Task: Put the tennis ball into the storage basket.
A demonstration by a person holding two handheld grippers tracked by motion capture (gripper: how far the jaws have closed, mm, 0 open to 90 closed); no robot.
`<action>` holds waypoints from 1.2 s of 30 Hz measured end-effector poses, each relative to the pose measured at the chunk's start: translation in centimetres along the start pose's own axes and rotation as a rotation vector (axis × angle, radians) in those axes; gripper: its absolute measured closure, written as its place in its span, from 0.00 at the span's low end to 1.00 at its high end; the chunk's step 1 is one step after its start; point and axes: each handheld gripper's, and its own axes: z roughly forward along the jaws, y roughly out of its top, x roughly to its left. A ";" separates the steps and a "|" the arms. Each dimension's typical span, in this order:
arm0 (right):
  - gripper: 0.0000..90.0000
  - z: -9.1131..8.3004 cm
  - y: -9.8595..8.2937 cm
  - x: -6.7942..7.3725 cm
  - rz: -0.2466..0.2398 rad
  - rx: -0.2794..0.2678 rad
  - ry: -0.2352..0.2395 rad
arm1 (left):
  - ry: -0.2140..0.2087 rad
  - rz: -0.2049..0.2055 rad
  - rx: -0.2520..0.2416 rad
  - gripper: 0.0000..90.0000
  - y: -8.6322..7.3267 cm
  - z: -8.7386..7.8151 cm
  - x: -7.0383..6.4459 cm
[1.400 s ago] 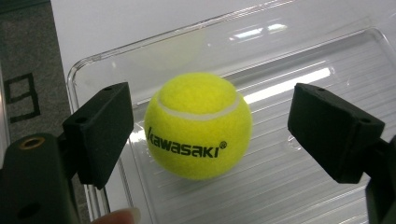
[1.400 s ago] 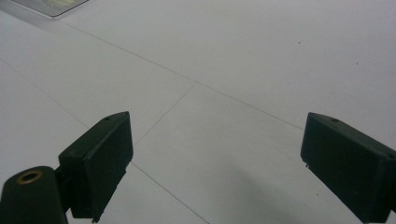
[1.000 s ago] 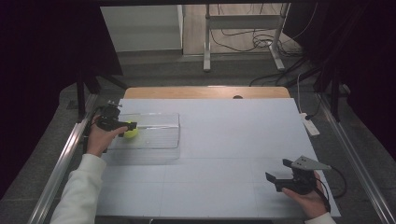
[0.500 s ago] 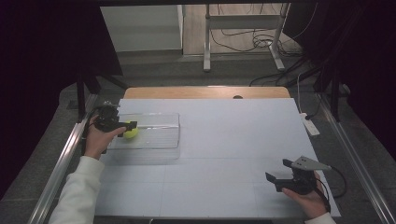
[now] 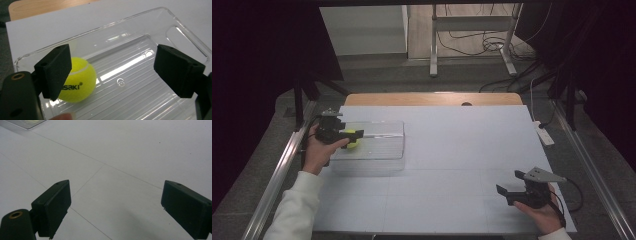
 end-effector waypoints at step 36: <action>0.10 -0.1 0.0 -0.1 0.007 -0.002 -0.003 | -0.092 0.087 -0.119 0.17 -3.7 -2.2 -5.8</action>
